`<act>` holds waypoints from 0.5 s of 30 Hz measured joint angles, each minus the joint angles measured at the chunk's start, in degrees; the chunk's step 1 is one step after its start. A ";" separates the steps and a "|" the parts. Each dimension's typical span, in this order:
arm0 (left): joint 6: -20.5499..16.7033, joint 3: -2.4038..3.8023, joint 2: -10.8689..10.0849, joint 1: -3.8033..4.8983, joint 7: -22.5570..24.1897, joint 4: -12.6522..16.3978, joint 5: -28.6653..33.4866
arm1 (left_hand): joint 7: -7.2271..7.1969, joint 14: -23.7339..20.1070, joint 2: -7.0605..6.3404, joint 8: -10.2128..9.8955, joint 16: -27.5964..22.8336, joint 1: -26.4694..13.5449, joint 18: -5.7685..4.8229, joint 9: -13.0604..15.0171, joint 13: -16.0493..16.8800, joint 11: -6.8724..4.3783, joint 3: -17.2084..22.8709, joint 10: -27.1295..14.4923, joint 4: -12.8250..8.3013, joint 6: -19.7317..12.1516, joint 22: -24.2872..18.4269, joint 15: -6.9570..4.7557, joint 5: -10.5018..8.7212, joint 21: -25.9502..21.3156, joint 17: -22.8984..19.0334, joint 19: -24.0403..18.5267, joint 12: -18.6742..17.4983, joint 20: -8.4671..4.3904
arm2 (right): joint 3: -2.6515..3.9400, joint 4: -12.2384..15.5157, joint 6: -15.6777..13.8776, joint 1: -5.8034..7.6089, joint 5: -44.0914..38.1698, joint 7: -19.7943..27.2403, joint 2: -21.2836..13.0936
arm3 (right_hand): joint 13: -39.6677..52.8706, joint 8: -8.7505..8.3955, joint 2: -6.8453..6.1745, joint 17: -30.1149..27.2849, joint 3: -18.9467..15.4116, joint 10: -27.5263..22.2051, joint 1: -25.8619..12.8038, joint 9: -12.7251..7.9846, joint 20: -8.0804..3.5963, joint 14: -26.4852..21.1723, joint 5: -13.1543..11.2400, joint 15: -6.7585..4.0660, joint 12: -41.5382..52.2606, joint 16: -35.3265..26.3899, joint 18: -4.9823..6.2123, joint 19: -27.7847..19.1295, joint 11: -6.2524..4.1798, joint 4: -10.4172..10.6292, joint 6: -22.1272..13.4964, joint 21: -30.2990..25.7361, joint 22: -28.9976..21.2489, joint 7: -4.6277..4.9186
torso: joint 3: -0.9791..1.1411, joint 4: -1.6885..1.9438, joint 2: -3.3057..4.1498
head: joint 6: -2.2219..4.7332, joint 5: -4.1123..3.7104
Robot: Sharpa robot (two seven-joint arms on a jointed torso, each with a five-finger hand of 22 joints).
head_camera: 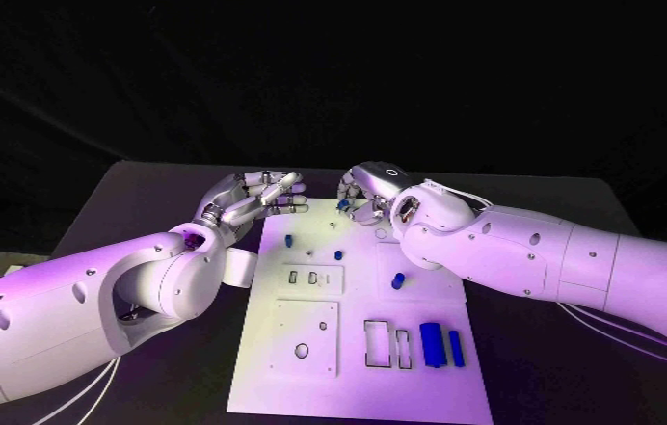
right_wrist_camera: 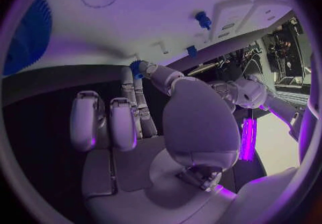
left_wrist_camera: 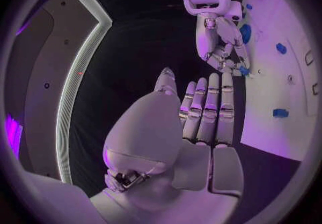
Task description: Assemble the parts on the task board
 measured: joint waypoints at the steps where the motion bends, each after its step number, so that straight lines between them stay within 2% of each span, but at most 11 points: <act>1: 0.00 0.00 0.00 0.03 -0.01 0.00 0.00 | 0.00 0.00 0.00 0.00 -0.18 0.00 0.00 0.00 0.00 0.00 0.00 0.00 0.00 0.00 0.00 0.00 0.00 0.00 0.00 0.00 0.00 0.00 | 0.00 0.00 0.11 -0.01 0.03 0.04 0.05 | 0.00 -0.01 0.00 0.00 0.00 -0.01 0.00 0.00 0.00 0.00 -0.02 0.00 -0.04 0.00 0.00 0.00 0.00 0.00 -0.01 0.00 0.00 0.00 | 0.00 0.00 0.00 | -0.04 0.05; 15: 0.02 0.00 0.04 0.36 -0.16 -0.14 0.03 | 0.00 0.00 0.00 0.00 -0.18 0.00 0.00 -0.01 0.00 0.00 0.00 0.00 0.00 0.00 0.00 0.00 0.00 0.00 -0.01 0.00 0.00 0.00 | 0.04 -0.89 0.99 -0.08 0.19 0.39 1.17 | 0.08 -0.28 0.23 -0.20 -0.07 -0.30 0.23 0.04 0.00 0.00 -0.33 0.00 -0.33 0.00 0.00 0.00 0.30 -0.05 -0.28 0.00 -0.17 0.08 | 0.02 -0.02 0.08 | -0.24 0.46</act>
